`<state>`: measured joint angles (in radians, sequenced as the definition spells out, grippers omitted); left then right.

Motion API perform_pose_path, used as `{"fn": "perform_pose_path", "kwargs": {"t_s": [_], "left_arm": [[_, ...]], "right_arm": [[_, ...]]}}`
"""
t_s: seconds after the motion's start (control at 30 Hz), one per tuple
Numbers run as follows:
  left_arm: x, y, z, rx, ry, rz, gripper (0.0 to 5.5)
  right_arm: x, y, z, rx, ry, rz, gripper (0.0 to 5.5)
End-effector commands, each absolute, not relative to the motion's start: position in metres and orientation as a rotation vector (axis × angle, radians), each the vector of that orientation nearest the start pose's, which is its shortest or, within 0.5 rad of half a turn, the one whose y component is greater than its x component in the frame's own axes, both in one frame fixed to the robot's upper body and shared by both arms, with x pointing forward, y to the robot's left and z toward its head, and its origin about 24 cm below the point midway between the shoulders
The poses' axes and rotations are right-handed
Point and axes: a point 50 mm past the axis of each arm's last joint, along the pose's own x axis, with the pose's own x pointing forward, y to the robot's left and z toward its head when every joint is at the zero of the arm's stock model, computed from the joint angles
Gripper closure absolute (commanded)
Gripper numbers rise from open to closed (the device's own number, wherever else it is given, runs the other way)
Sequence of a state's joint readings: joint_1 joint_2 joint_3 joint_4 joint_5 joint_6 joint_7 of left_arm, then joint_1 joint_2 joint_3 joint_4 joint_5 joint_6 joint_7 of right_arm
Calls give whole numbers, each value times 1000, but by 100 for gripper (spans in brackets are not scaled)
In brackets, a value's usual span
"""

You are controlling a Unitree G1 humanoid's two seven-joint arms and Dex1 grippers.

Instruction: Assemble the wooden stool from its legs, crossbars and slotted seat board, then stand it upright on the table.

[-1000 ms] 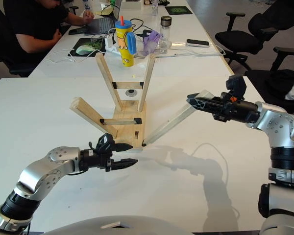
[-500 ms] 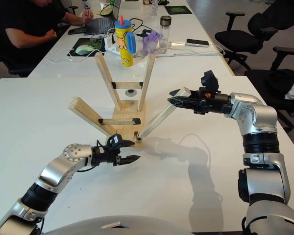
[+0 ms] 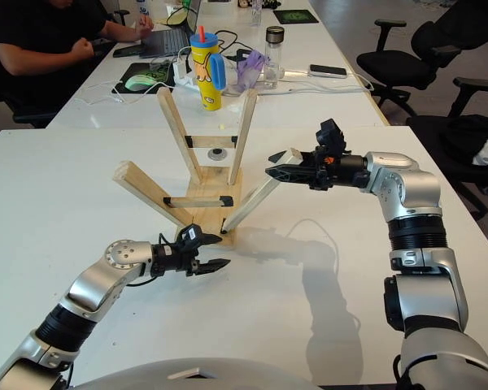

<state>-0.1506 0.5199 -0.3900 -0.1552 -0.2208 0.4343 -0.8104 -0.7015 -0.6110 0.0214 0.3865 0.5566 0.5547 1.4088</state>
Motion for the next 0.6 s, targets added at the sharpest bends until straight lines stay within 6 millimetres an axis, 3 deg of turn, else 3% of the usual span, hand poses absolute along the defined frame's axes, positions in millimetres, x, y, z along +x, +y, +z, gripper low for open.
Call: {"fn": "perform_pose_path", "kwargs": {"t_s": [0.03, 0.33, 0.6], "left_arm": [[226, 127, 31, 277, 510, -1147, 231], [224, 124, 29, 261, 509, -1132, 231], [223, 120, 26, 240, 502, -1107, 231]], "right_arm": [[324, -188, 171, 14, 200, 1383, 343], [320, -166, 188, -212, 240, 1413, 344], [300, -143, 160, -332, 362, 1421, 346]]}}
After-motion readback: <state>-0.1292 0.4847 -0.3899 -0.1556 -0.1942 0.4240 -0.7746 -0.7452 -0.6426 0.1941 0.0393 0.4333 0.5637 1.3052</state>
